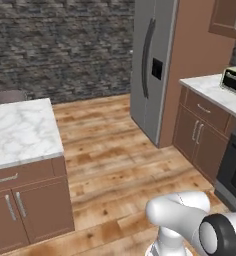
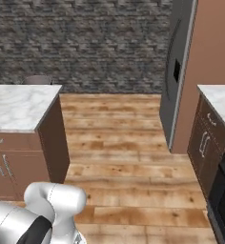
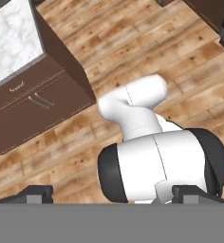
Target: Pick the candle and jar from the dining table and place them in the open cabinet. Close the cabinet after placing the objects.
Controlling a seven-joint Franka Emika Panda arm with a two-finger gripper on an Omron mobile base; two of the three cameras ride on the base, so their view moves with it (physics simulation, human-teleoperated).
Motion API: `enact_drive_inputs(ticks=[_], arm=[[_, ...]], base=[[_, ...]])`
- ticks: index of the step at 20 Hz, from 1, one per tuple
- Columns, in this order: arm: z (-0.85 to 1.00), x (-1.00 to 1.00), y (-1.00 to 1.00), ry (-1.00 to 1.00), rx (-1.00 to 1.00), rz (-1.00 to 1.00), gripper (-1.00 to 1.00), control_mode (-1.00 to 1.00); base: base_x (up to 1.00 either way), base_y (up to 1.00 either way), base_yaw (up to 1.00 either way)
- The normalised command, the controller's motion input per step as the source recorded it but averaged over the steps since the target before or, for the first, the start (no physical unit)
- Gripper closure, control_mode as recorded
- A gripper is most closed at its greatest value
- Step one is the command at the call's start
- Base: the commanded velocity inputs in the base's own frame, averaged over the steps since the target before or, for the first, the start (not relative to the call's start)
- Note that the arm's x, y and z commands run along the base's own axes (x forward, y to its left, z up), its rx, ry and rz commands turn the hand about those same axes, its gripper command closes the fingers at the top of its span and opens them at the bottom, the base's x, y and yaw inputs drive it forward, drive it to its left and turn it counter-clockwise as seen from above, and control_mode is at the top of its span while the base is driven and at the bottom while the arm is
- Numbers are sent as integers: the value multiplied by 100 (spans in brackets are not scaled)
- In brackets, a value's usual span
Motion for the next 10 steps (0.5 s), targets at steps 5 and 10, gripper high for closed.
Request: enact_drive_inputs(ticks=[5,10], arm=[[0,0,0,0,0,0,-100,100],[0,0,0,0,0,0,-100,100]], base=[[50,95,8],[46,92,16]])
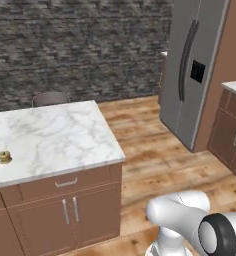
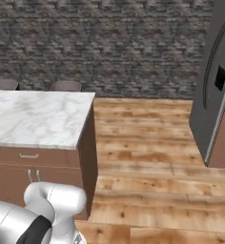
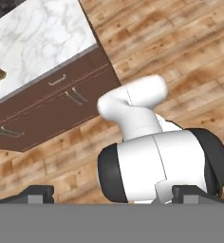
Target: Pick the candle and jar from the dining table and place them in the open cabinet. Close the cabinet after placing the objects.
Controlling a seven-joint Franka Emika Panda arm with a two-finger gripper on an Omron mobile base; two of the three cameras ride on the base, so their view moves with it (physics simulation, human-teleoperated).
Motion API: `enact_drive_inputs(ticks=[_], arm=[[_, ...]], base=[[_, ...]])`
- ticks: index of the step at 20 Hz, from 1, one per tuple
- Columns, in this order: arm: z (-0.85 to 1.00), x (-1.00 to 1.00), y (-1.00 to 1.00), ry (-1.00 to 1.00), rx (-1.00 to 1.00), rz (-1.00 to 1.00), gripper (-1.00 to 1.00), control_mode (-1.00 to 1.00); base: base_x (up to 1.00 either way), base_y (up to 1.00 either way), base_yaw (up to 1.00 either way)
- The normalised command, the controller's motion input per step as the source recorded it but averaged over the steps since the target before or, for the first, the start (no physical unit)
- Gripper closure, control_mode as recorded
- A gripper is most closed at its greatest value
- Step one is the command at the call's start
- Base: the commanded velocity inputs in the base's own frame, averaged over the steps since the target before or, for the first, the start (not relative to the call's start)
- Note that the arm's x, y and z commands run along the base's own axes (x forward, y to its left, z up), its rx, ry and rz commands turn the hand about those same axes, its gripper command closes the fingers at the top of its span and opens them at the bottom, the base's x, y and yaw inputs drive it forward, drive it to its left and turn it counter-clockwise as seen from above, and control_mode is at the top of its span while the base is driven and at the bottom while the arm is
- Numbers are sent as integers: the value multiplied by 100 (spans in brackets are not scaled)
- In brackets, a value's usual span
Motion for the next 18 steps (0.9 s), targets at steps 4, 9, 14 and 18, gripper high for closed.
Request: enact_drive_inputs(ticks=[4,9,14,18], arm=[[0,0,0,0,0,0,-100,100],[0,0,0,0,0,0,-100,100],[0,0,0,0,0,0,-100,100],[0,0,0,0,0,0,-100,100]], base=[[47,87,19],[30,92,22],[17,77,24],[7,67,22]])
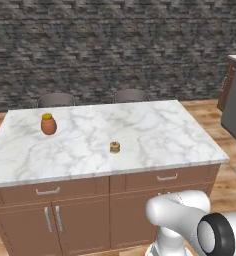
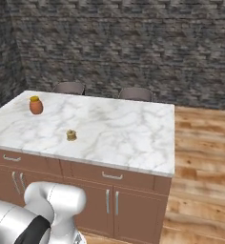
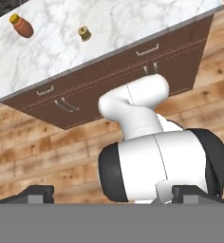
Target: Pick the candle and jar from the dining table and place them in the open cabinet. Close the cabinet after placing the objects.
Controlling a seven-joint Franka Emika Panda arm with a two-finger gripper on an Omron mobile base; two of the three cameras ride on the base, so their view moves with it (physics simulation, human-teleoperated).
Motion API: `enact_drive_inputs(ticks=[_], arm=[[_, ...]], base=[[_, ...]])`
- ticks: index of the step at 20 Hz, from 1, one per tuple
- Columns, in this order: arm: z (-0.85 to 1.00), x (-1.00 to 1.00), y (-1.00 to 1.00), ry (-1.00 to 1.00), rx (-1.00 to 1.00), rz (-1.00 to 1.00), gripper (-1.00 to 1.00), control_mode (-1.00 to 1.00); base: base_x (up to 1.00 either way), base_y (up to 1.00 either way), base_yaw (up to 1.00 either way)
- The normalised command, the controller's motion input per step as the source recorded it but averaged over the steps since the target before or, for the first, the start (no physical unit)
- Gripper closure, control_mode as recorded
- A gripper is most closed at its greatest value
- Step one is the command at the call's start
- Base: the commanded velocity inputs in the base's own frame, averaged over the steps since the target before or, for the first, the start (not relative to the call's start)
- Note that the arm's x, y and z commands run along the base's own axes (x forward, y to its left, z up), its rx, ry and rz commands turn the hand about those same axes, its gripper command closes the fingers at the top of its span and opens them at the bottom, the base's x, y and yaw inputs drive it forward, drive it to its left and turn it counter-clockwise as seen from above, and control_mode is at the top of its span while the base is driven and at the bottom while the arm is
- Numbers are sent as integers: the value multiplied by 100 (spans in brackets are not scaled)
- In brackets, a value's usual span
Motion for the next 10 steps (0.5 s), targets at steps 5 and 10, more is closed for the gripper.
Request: enact_drive_inputs(ticks=[5,10], arm=[[0,0,0,0,0,0,-100,100],[0,0,0,0,0,0,-100,100]], base=[[18,47,21],[17,12,14]])
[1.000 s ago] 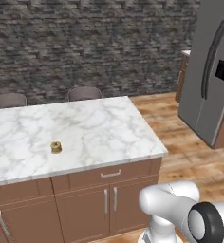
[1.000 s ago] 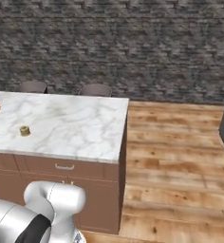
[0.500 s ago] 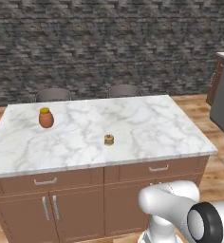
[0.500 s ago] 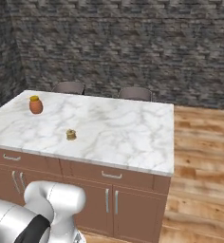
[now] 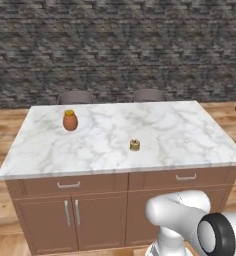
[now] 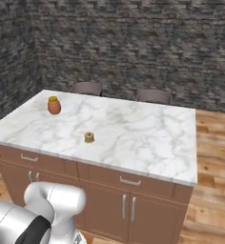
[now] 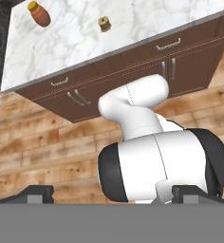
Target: Pick the candle and jar from the dining table and place them in the open cabinet. Close the cabinet after placing the objects.
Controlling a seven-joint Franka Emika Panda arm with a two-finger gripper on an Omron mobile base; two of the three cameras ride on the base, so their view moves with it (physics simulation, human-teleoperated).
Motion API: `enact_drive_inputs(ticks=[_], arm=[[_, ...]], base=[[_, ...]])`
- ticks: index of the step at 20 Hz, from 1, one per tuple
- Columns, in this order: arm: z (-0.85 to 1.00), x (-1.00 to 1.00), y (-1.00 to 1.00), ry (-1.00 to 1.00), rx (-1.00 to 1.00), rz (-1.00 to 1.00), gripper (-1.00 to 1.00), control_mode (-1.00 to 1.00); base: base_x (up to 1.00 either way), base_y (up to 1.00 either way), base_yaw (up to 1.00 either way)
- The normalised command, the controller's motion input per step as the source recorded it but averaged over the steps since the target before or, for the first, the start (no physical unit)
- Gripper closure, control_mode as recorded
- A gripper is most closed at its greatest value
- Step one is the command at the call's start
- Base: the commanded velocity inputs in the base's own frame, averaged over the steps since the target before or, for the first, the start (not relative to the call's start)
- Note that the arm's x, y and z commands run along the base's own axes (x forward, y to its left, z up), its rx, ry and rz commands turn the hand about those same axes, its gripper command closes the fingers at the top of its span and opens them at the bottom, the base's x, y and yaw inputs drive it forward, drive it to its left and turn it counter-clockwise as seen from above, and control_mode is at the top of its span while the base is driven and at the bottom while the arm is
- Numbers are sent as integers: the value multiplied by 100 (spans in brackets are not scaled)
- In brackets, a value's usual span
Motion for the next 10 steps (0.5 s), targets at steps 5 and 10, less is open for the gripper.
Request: enact_drive_inputs(ticks=[5,10], arm=[[0,0,0,0,0,0,-100,100],[0,0,0,0,0,0,-100,100]], base=[[27,1,11],[50,17,10]])
